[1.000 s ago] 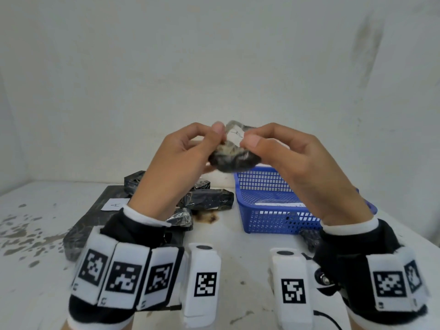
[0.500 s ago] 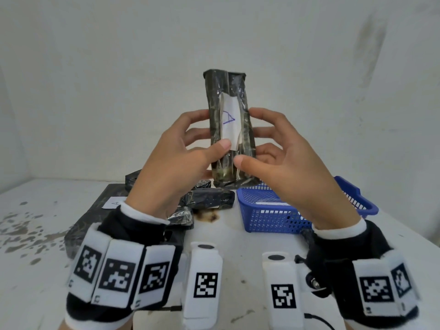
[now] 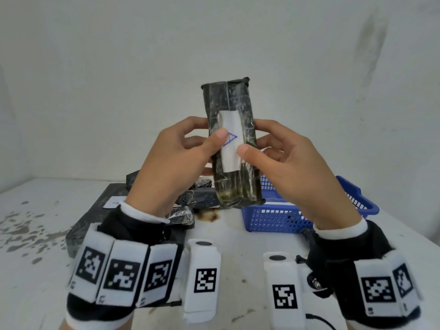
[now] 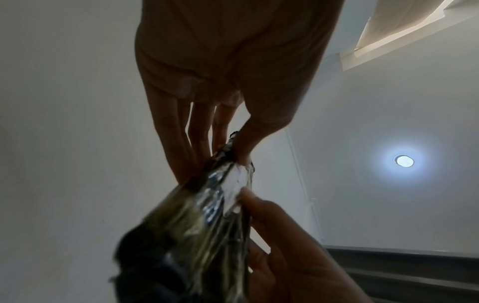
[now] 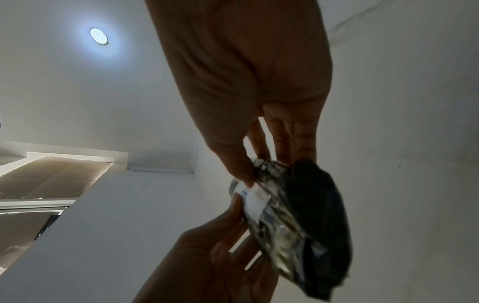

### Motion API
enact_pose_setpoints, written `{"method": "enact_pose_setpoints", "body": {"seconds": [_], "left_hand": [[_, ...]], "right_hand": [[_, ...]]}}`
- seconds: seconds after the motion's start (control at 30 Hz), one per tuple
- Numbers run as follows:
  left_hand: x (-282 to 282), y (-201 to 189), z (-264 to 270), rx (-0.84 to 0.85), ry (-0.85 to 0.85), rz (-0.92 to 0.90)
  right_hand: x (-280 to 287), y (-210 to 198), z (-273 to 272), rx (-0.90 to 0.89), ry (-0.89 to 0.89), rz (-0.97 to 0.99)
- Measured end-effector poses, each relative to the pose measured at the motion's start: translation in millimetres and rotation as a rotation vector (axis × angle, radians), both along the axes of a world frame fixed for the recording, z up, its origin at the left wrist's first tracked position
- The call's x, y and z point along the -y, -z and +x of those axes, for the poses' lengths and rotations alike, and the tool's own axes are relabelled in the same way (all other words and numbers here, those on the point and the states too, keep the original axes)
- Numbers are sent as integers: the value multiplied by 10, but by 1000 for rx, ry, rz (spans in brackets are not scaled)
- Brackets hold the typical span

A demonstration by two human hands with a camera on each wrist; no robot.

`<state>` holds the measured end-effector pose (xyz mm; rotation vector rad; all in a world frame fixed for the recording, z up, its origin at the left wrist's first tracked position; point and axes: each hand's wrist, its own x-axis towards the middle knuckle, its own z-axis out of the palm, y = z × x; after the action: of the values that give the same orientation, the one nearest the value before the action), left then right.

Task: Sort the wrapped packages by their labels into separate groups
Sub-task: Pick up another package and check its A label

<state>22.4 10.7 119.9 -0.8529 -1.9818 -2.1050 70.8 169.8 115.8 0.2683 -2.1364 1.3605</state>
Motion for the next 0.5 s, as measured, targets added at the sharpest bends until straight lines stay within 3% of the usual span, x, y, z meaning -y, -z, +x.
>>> {"method": "enact_pose_setpoints", "body": {"seconds": [0.5], "left_hand": [[-30, 15, -2, -78, -77, -50]], "right_hand": [[-54, -13, 23, -14, 56, 12]]}}
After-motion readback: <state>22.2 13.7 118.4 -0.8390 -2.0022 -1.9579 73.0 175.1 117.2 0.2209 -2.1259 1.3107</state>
